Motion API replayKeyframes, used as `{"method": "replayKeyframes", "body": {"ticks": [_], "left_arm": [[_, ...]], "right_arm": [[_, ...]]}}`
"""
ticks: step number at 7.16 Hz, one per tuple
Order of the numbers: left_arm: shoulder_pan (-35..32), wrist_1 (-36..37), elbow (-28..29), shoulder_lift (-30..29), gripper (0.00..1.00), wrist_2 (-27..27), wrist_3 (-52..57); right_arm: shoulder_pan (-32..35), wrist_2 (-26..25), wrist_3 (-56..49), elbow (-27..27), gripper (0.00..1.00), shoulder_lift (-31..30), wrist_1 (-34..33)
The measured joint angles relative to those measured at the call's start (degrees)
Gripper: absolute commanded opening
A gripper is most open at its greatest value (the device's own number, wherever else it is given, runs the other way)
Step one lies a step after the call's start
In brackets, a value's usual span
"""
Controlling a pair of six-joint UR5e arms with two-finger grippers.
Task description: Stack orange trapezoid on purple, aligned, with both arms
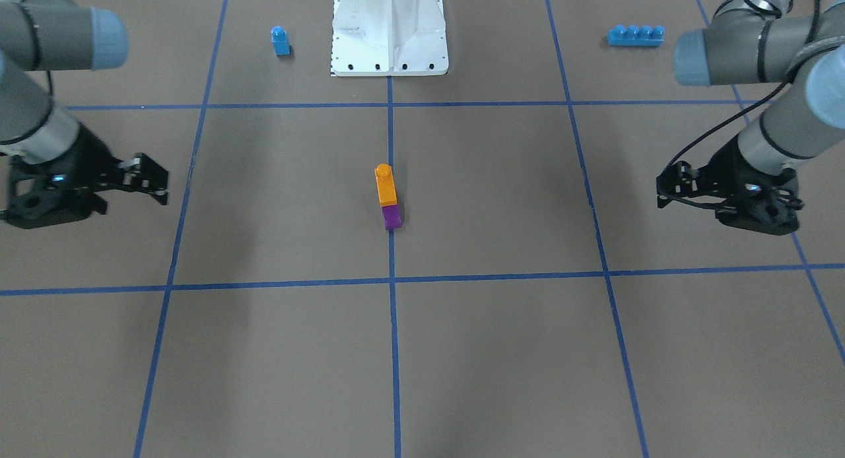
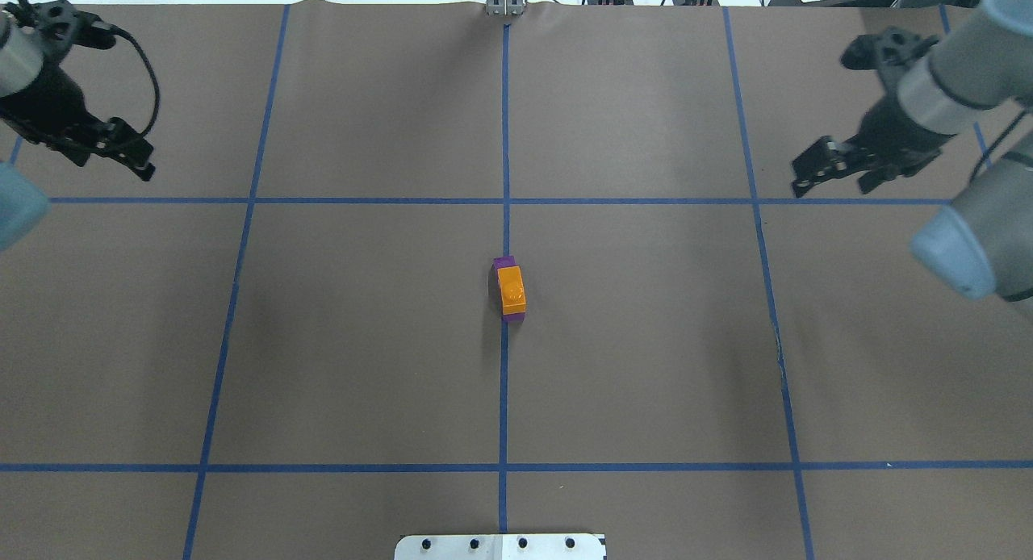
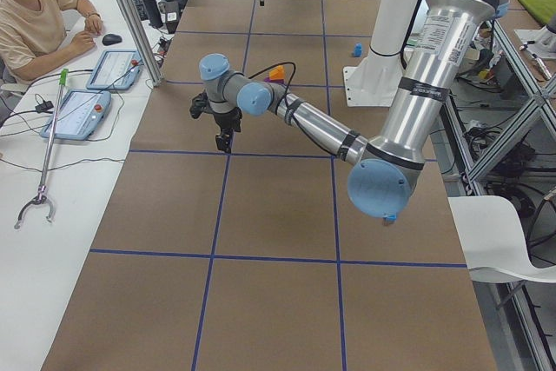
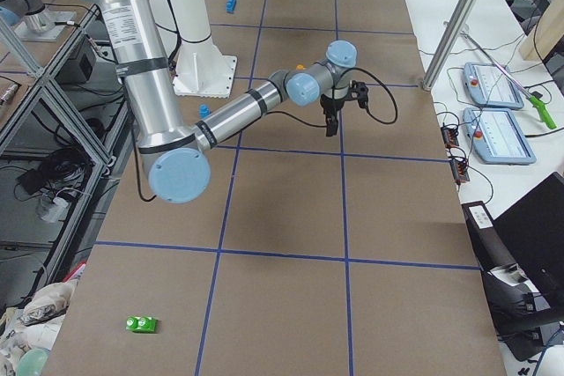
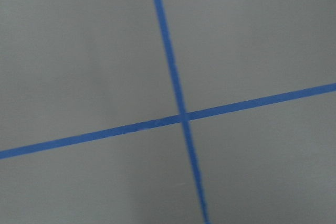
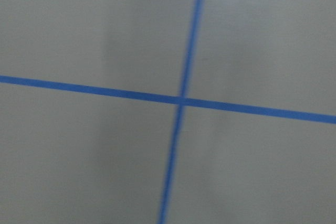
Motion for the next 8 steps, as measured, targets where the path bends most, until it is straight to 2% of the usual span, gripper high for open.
{"method": "replayKeyframes", "body": {"ticks": [2, 4, 6, 8], "left_arm": [[-8.5, -0.1, -0.4, 7.6, 0.99, -2.7, 10.8], [-15.2, 0.0, 0.5, 12.5, 0.99, -3.1, 21.1], [-18.4, 0.5, 1.6, 14.4, 1.0, -3.2, 24.0], [-20.4, 0.4, 2.4, 16.1, 1.0, -3.0, 23.8]], "right_arm": [[13.5, 2.2, -13.3, -1.0, 1.0, -10.2, -0.4], [21.6, 1.9, -22.9, -2.9, 1.0, -16.5, -0.5], [24.7, 1.3, -31.1, -6.9, 1.0, -17.7, -0.6], [25.2, 1.0, -32.9, -8.8, 1.0, -16.5, -0.5]]}}
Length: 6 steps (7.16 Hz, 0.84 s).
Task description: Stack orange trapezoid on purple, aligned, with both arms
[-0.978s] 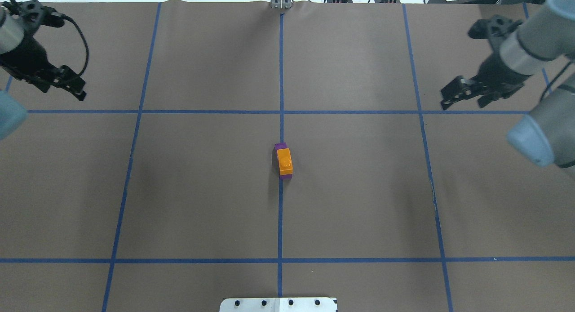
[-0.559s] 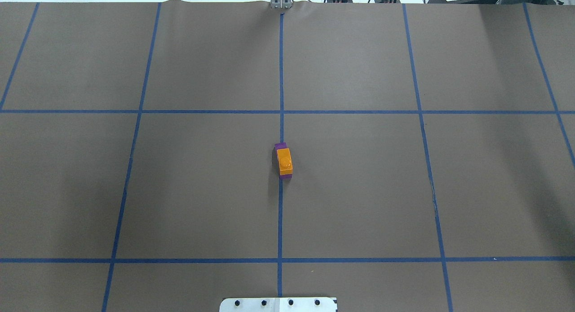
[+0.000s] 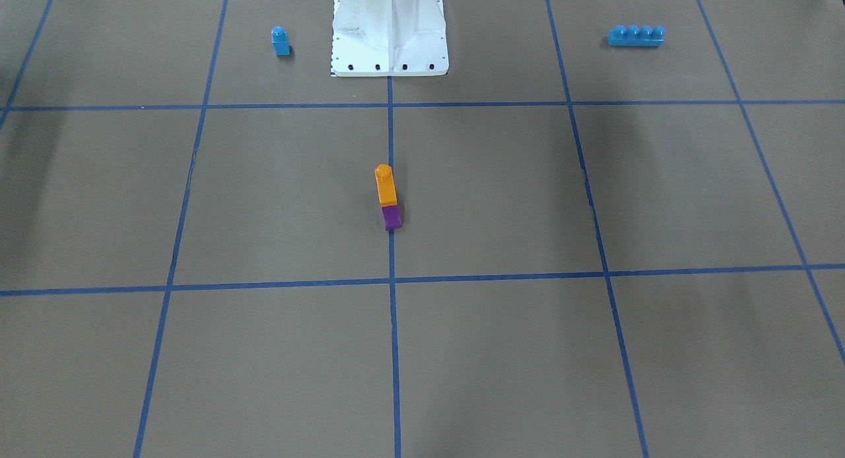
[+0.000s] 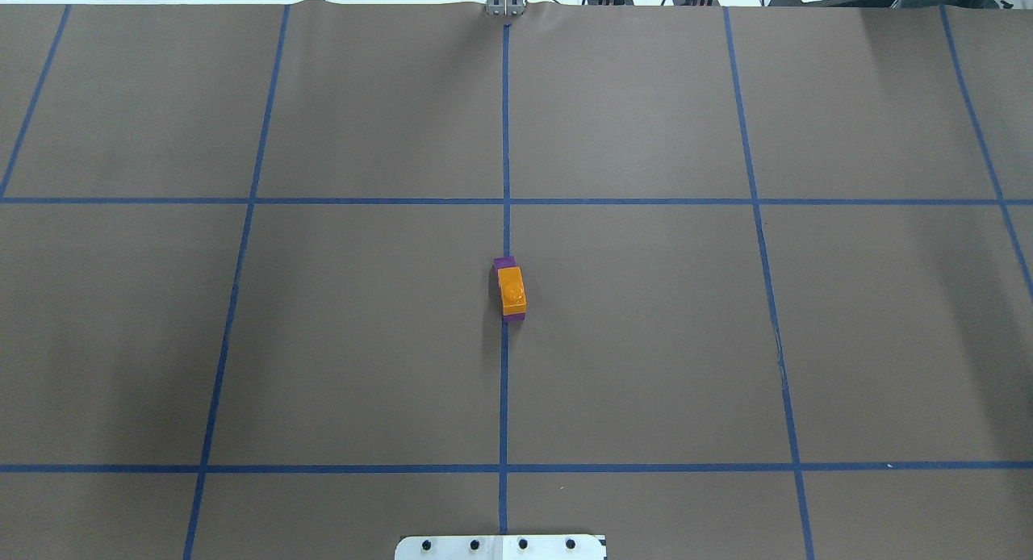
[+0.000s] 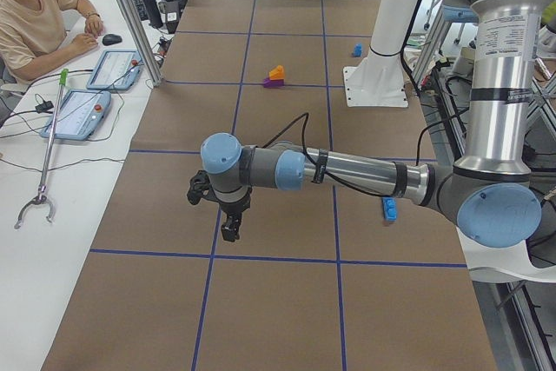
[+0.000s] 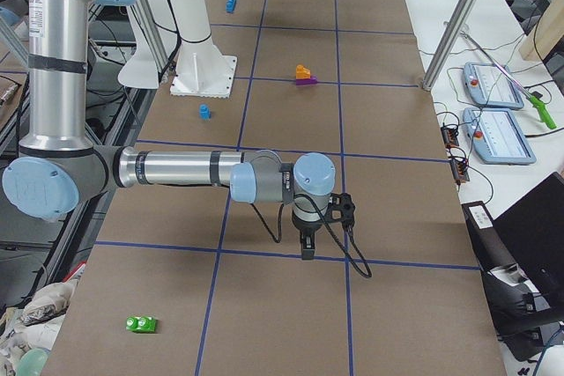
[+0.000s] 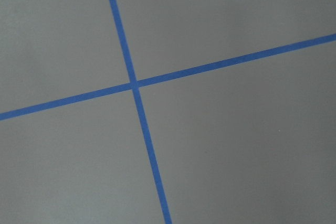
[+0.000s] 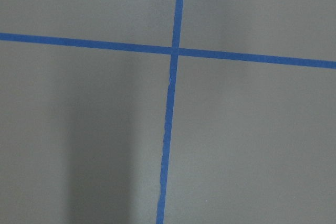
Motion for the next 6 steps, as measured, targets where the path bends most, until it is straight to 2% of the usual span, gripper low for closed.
{"method": "replayKeyframes", "body": {"ticks": [6], "left_arm": [[-3.6, -0.1, 0.6, 1.5, 1.0, 0.2, -0.3]], "right_arm": [[0.0, -0.3, -0.1, -2.0, 1.0, 0.4, 0.7]]}}
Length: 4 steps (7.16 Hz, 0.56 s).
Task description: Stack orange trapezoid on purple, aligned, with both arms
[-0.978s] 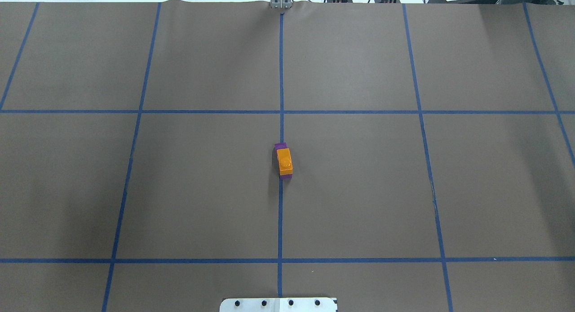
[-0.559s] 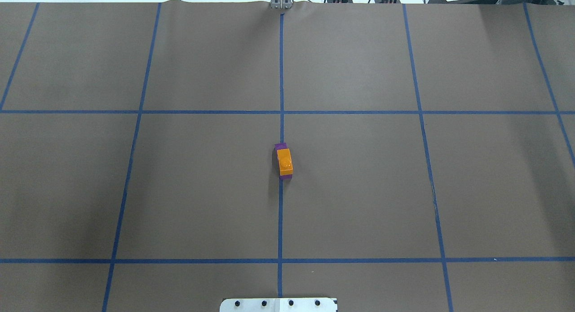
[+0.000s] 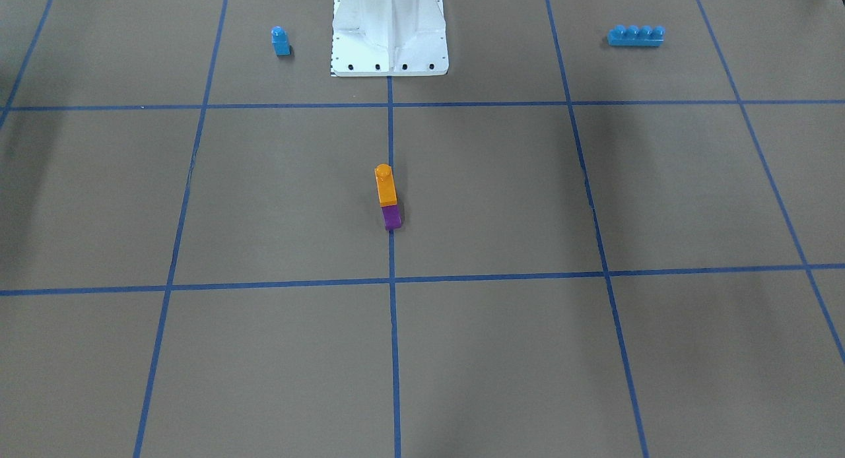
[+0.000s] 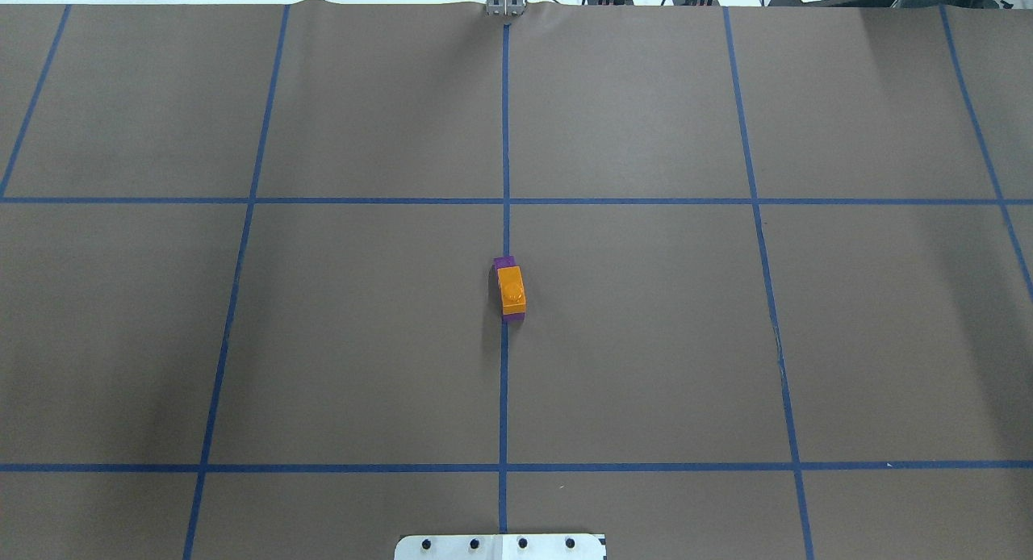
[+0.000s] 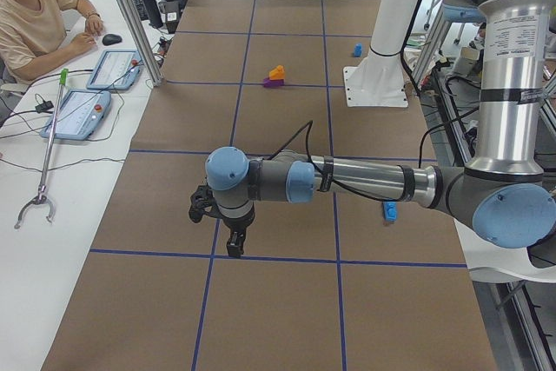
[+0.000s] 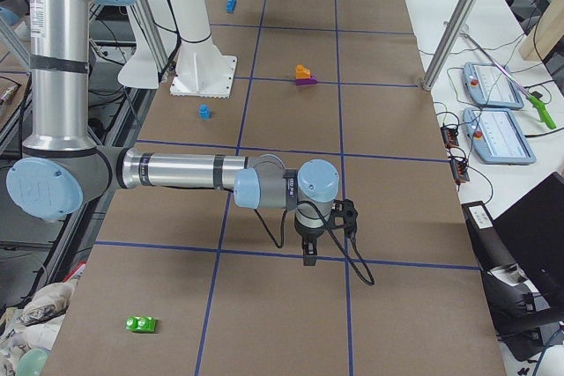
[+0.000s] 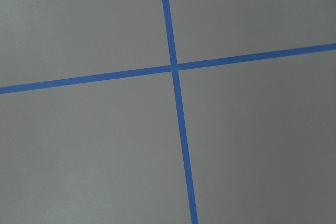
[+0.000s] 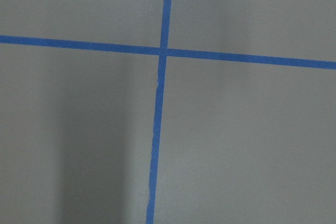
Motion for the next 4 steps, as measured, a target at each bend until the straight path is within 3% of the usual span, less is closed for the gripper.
{"method": "replayKeyframes", "body": {"ticks": [4], "left_arm": [[-1.1, -0.3, -1.9, 1.3, 1.0, 0.2, 0.1]], "right_arm": [[1.0, 1.9, -0.5, 1.4, 1.0, -0.3, -0.4]]}}
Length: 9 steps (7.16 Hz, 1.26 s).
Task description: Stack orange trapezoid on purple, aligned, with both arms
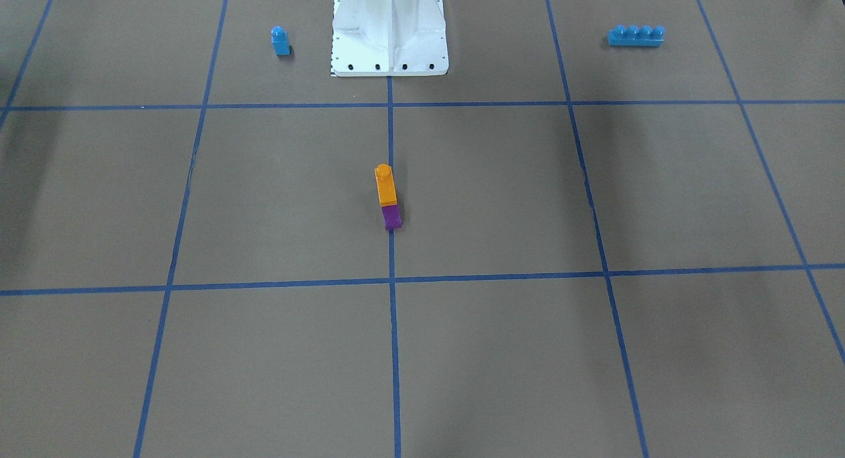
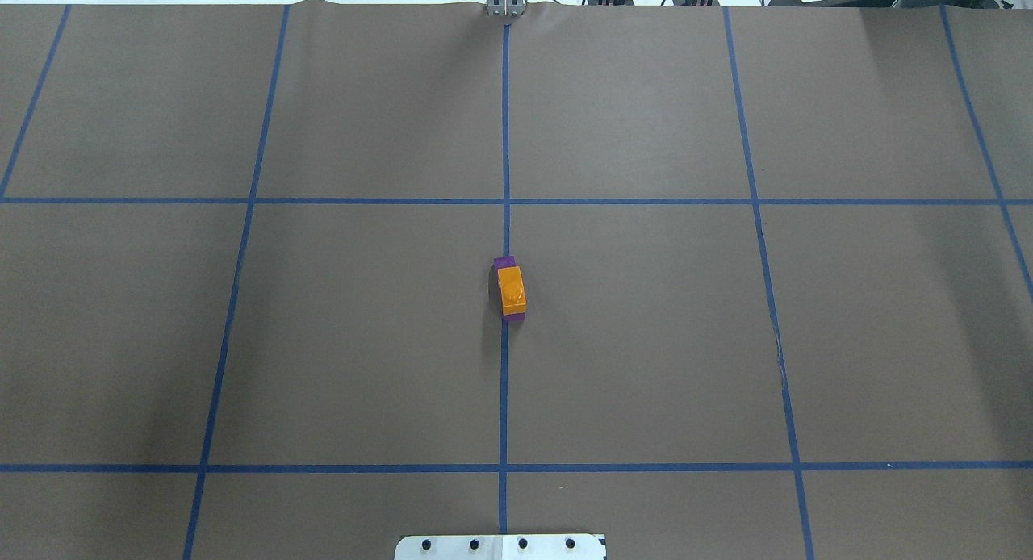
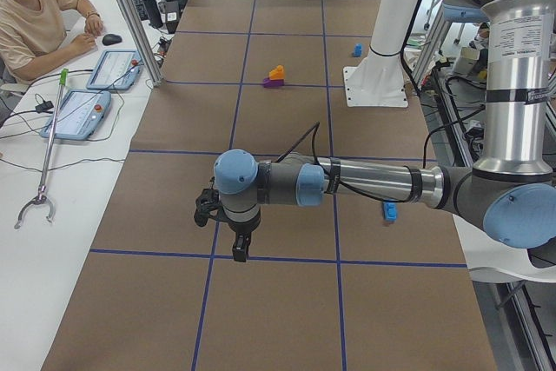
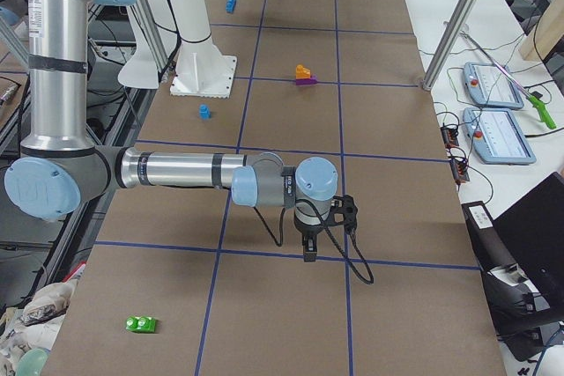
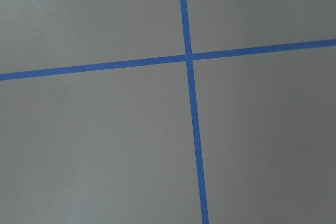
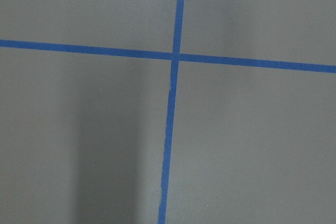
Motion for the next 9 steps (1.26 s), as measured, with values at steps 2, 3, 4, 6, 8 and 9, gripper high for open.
{"method": "replayKeyframes", "body": {"ticks": [2, 3, 4, 6, 8, 9], "left_arm": [[-0.1, 0.0, -0.3, -0.3, 1.0, 0.0, 0.0], [-0.1, 0.0, -0.1, -0.5, 1.0, -0.2, 0.0], [-0.1, 0.1, 0.0, -0.6, 1.0, -0.4, 0.0], [-0.1, 0.1, 0.2, -0.5, 1.0, -0.7, 0.0], [-0.1, 0.0, 0.4, -0.5, 1.0, -0.9, 0.0], [-0.1, 0.0, 0.4, -0.5, 1.0, -0.9, 0.0]], "right_arm": [[0.1, -0.2, 0.0, 0.4, 1.0, 0.0, 0.1], [0.0, -0.9, 0.0, 0.6, 1.0, 0.1, 0.2], [-0.1, -2.4, 0.0, 1.0, 1.0, 0.3, 0.2], [-0.3, -3.8, 0.1, 1.4, 1.0, 0.4, 0.1], [-0.4, -4.0, 0.1, 1.6, 1.0, 0.3, 0.1], [-0.4, -3.9, 0.1, 1.6, 1.0, 0.3, 0.1]]}}
